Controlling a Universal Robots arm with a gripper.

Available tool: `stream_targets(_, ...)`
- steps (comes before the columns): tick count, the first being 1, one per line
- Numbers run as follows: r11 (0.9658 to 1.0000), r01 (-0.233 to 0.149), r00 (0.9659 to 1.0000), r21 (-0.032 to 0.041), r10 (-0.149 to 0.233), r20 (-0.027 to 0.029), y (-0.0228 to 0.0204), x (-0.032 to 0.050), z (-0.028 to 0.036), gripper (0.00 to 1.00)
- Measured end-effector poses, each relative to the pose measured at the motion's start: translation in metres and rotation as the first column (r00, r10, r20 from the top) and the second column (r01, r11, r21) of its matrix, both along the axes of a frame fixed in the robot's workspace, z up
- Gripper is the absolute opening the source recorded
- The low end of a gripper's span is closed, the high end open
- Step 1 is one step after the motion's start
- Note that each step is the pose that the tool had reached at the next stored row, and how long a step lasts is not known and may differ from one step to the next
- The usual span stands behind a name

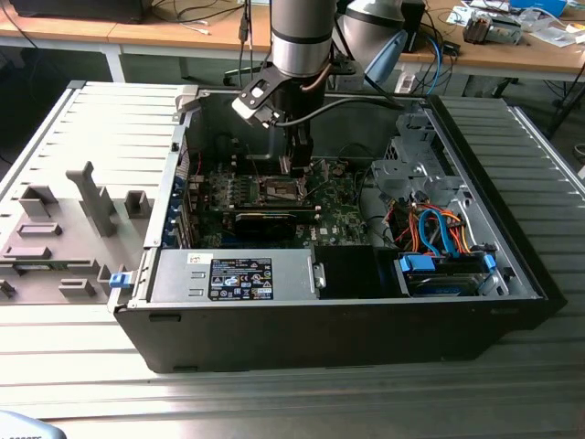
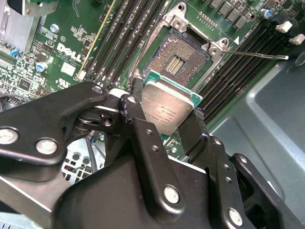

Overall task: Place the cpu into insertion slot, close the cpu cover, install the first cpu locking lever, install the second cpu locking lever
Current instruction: 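Place the cpu into insertion slot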

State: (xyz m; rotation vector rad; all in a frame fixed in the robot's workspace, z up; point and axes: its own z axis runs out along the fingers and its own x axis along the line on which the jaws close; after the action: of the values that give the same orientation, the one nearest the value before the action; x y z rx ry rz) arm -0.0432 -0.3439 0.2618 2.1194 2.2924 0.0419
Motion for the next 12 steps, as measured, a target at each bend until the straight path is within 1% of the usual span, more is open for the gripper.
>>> stream_targets(12,1.0,0.0,1.0,0.0,0.0,0.0,0.0,0.0,-0.0022,0.55)
